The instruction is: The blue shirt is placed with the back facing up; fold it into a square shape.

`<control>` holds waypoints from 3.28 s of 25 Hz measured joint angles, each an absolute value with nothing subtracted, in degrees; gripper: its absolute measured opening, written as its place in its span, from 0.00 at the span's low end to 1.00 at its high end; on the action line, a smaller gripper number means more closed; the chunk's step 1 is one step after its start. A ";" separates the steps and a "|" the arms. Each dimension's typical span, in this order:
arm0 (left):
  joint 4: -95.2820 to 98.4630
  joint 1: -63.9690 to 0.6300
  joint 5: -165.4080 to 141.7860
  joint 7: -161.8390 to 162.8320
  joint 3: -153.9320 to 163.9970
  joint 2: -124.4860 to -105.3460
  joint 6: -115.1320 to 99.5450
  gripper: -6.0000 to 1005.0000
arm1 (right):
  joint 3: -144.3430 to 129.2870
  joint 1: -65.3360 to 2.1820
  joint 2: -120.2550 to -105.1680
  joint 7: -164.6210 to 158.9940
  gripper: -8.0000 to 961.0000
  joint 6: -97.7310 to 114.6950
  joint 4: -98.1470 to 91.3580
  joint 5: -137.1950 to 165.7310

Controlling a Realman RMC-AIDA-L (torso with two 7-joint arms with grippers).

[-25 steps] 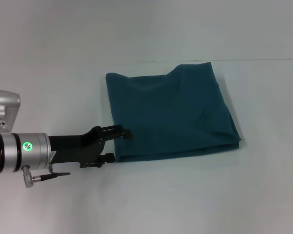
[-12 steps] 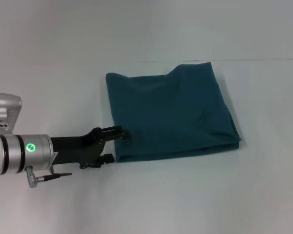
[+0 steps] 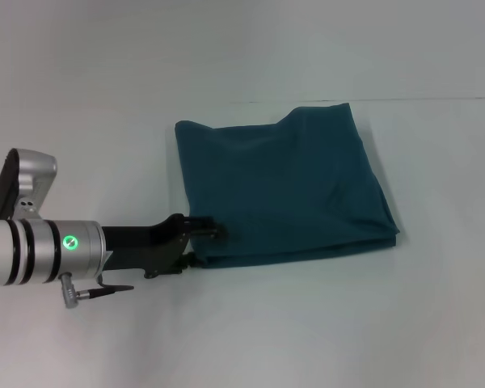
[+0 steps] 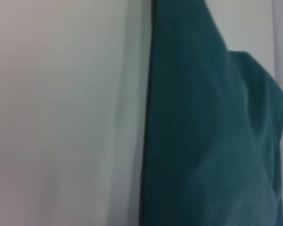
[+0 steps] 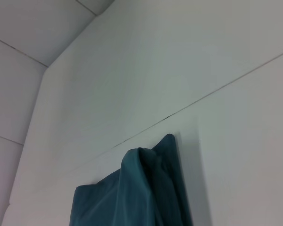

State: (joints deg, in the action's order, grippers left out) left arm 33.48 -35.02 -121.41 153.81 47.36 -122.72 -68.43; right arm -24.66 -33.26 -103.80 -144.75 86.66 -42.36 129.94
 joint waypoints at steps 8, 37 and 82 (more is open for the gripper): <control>33.81 -34.57 -121.55 153.61 47.14 -122.76 -68.38 0.53 | -24.44 -33.04 -103.80 -144.76 0.85 86.66 -42.36 129.79; 36.47 -30.40 -122.40 153.05 47.00 -122.22 -74.20 0.07 | -23.84 -33.07 -103.70 -145.02 0.84 86.76 -42.00 129.73; 45.50 -29.99 -117.55 108.77 32.92 -118.45 -101.80 0.90 | -27.66 -32.26 -111.94 -114.02 0.84 94.55 -46.21 127.54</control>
State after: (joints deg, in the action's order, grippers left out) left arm 45.50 -29.99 -117.55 108.77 32.92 -118.45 -101.80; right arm -27.66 -32.26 -111.94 -114.02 94.55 -46.21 127.54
